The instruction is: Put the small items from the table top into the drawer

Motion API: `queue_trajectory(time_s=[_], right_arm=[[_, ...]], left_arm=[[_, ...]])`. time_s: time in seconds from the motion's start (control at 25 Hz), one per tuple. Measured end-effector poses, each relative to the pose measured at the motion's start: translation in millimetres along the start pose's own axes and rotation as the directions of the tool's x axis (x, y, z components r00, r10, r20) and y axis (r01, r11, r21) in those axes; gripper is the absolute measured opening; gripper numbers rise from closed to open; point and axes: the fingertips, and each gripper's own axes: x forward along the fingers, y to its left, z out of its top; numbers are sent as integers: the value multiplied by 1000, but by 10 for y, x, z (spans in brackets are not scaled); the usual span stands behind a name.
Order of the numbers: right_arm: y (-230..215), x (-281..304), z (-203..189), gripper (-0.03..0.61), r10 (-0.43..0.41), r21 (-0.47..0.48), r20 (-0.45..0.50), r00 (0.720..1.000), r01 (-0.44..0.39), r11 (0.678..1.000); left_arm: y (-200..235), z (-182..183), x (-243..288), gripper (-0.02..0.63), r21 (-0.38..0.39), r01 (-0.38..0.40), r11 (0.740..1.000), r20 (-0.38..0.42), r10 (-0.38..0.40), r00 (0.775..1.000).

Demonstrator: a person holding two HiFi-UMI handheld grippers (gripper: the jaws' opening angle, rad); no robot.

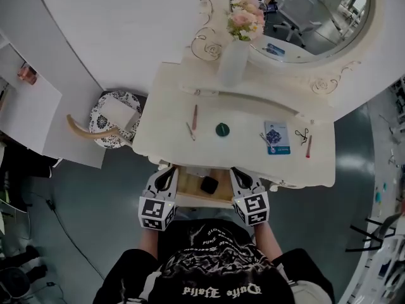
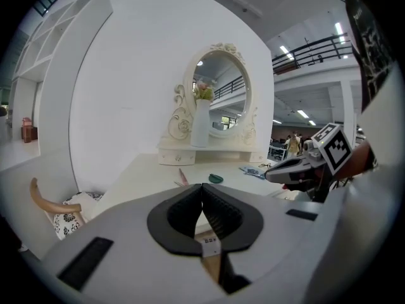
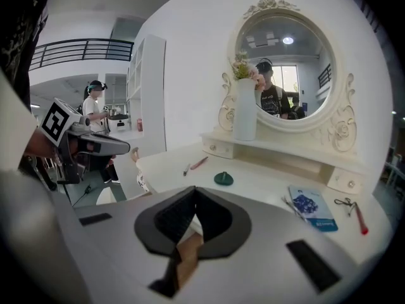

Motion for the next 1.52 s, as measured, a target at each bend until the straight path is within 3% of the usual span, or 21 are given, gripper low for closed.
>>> queue_trajectory(time_s=[0.68, 1.0, 1.52], right_arm=[[23, 637, 492, 11, -94, 74, -28, 995, 96, 993], [33, 1056, 731, 12, -90, 108, -46, 995, 95, 990], [-12, 1715, 836, 20, -41, 145, -108, 993, 57, 988]], left_arm=[[604, -5, -46, 15, -7, 49, 999, -5, -50, 999], [670, -4, -13, 15, -2, 53, 999, -21, -53, 998], [840, -119, -54, 15, -35, -17, 999, -59, 15, 998]])
